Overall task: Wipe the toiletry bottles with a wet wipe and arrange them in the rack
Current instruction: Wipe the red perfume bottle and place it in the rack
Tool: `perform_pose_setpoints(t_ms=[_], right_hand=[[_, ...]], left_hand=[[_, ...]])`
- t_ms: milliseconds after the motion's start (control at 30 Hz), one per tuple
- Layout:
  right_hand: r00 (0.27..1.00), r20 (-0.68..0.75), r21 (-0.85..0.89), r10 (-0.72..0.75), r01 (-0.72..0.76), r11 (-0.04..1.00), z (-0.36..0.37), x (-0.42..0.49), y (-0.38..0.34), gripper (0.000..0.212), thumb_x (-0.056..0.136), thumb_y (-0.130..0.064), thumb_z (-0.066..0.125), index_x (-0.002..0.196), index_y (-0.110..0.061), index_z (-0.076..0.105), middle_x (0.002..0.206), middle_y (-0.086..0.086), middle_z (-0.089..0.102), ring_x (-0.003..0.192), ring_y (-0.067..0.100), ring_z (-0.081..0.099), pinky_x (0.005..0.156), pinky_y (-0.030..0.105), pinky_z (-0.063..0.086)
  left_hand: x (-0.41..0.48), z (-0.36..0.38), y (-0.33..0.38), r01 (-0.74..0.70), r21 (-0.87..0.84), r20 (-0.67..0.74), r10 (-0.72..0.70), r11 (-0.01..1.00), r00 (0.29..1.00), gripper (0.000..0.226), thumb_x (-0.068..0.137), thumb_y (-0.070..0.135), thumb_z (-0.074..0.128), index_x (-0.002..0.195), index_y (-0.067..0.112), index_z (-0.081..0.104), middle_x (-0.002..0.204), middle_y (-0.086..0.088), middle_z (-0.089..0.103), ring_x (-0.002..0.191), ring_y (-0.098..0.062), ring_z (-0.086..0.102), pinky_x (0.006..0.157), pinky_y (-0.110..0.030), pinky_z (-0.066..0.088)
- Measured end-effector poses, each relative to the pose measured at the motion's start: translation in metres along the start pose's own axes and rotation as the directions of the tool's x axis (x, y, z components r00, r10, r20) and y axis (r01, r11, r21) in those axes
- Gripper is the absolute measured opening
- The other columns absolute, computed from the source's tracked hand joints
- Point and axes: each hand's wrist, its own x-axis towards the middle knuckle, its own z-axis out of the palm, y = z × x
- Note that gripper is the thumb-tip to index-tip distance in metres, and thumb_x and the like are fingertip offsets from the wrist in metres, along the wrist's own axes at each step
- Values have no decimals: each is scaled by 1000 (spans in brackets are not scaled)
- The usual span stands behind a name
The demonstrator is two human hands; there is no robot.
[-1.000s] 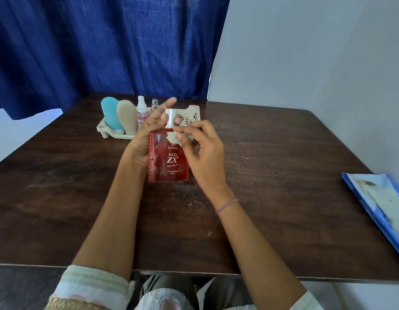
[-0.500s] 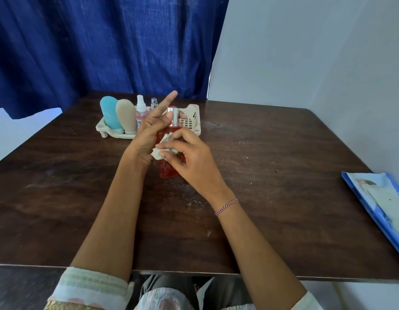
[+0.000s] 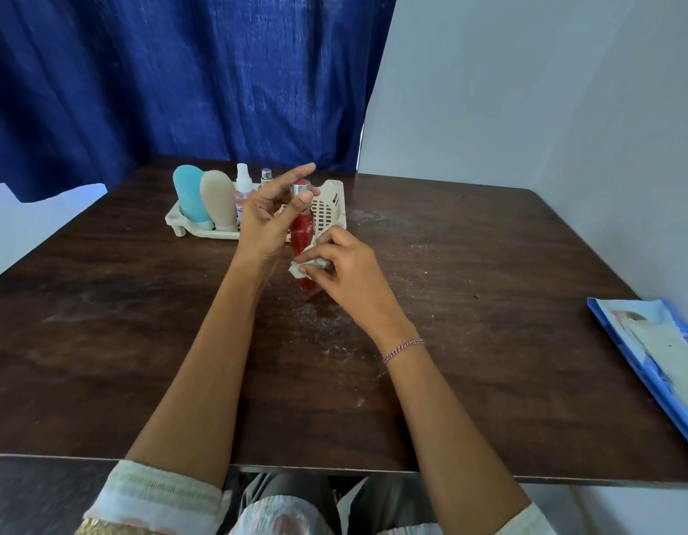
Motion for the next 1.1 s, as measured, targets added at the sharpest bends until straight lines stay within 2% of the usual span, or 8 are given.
perform_pose_setpoints(t_ms=[100, 233, 367, 433, 667, 867, 933, 1100], right_hand=[[999, 27, -3, 39, -38, 999, 0, 2, 4, 16, 79, -9, 73, 95, -9, 74, 92, 3, 55, 91, 6, 49, 85, 24, 48], [995, 66, -32, 81, -79, 996, -4, 2, 7, 16, 79, -11, 72, 95, -10, 74, 94, 1, 57, 91, 7, 51, 86, 19, 44], [984, 142, -68, 104, -95, 993, -5, 2, 6, 17, 79, -12, 72, 96, -11, 74, 97, 4, 60, 95, 17, 57, 89, 30, 48], [980, 161, -69, 117, -107, 992, -5, 2, 6, 17, 79, -13, 73, 96, -11, 74, 98, 4, 61, 96, 17, 58, 89, 32, 48], [964, 219, -89, 152, -136, 987, -7, 1, 7, 13, 78, -14, 74, 91, -13, 75, 96, 2, 65, 91, 16, 59, 85, 36, 50], [966, 206, -61, 158, -149, 987, -5, 1, 6, 14, 77, -13, 75, 90, -11, 75, 96, 2, 65, 91, 16, 59, 85, 35, 50], [968, 199, -55, 152, -144, 988, -4, 1, 6, 14, 77, -13, 74, 91, -11, 75, 96, 2, 65, 92, 15, 59, 86, 33, 49], [978, 157, -21, 140, -139, 990, -5, 2, 6, 13, 76, -12, 75, 90, -10, 75, 94, 2, 64, 88, 10, 55, 84, 25, 46]], left_hand=[[-3, 3, 3, -39, 73, -18, 40, 997, 999, 40, 91, 2, 57, 129, 12, 49, 112, -12, 63, 86, 9, 62, 72, -11, 49], [-4, 6, 2, -61, 89, 0, 62, 994, 998, 40, 90, 1, 58, 128, 11, 51, 119, -16, 61, 92, 9, 61, 76, -12, 49], [-3, 4, 2, -56, 62, -25, 57, 997, 998, 40, 90, 1, 58, 128, 11, 50, 115, -13, 63, 98, 5, 62, 77, -13, 50], [-2, 3, 1, -60, 74, -32, 63, 995, 998, 39, 91, 3, 58, 127, 13, 51, 109, -5, 64, 99, 5, 61, 79, -13, 49], [1, 0, -6, -50, 108, -45, 55, 993, 997, 30, 89, 12, 63, 117, 23, 61, 121, -7, 64, 115, -13, 58, 102, -36, 46], [0, -2, -10, -38, 141, -44, 44, 989, 998, 30, 89, 13, 63, 118, 22, 61, 124, -9, 63, 120, -20, 54, 100, -32, 47], [0, -4, -11, -38, 138, -56, 46, 990, 997, 30, 90, 14, 63, 118, 25, 61, 122, -5, 63, 119, -16, 55, 100, -33, 47], [0, -10, -6, -48, 101, -122, 60, 994, 991, 31, 90, 13, 62, 121, 18, 60, 103, 5, 66, 102, -2, 61, 91, -22, 50]])
